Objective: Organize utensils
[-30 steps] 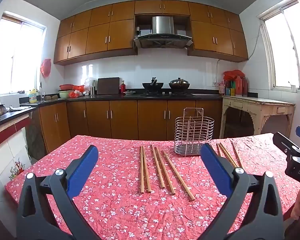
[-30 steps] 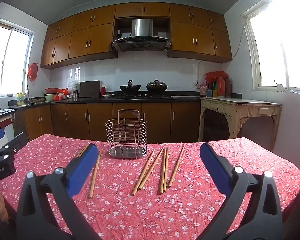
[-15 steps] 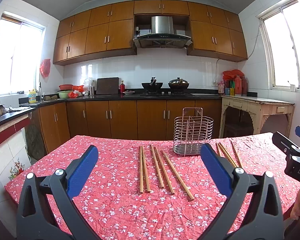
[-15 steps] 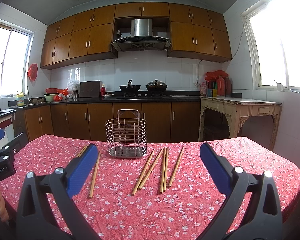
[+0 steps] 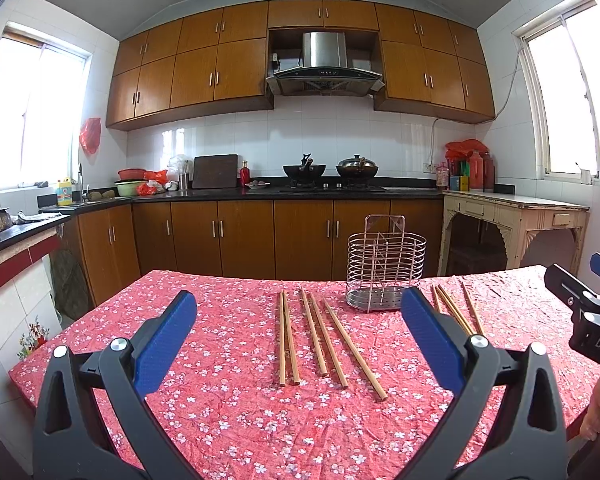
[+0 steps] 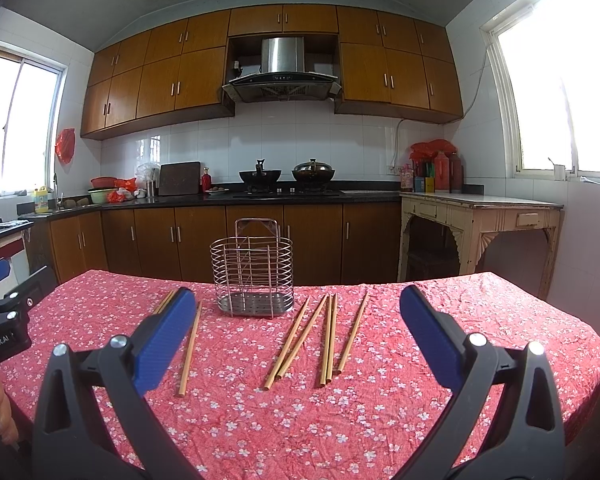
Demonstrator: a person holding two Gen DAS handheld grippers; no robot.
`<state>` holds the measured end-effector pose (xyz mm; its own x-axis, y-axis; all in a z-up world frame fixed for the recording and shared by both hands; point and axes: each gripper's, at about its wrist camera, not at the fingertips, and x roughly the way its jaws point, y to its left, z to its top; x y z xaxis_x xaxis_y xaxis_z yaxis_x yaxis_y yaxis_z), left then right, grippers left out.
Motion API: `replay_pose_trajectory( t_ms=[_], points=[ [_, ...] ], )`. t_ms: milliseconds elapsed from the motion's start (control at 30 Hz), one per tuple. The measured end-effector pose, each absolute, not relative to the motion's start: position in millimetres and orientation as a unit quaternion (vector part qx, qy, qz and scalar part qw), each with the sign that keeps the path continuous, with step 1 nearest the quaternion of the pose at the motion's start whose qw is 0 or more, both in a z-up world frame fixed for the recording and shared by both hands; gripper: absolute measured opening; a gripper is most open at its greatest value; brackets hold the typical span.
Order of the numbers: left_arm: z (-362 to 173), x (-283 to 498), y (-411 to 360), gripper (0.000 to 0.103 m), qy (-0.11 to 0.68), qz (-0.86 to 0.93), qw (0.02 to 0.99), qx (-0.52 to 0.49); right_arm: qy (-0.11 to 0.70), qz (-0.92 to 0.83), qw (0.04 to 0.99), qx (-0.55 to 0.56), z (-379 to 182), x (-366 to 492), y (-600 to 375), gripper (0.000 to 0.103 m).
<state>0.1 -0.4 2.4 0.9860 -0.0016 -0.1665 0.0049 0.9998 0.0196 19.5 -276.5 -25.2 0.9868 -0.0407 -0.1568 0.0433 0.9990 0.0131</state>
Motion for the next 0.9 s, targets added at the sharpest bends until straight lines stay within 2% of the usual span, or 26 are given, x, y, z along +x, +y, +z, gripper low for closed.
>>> replay_pose_trajectory(
  t_ms=[900],
  points=[
    [1.5,-0.3,-5.4,0.101,0.083,-0.003,0.996,0.009,0.079,-0.021,0.997,0.01,-24.7,22.4,-277.2,0.099]
  ],
)
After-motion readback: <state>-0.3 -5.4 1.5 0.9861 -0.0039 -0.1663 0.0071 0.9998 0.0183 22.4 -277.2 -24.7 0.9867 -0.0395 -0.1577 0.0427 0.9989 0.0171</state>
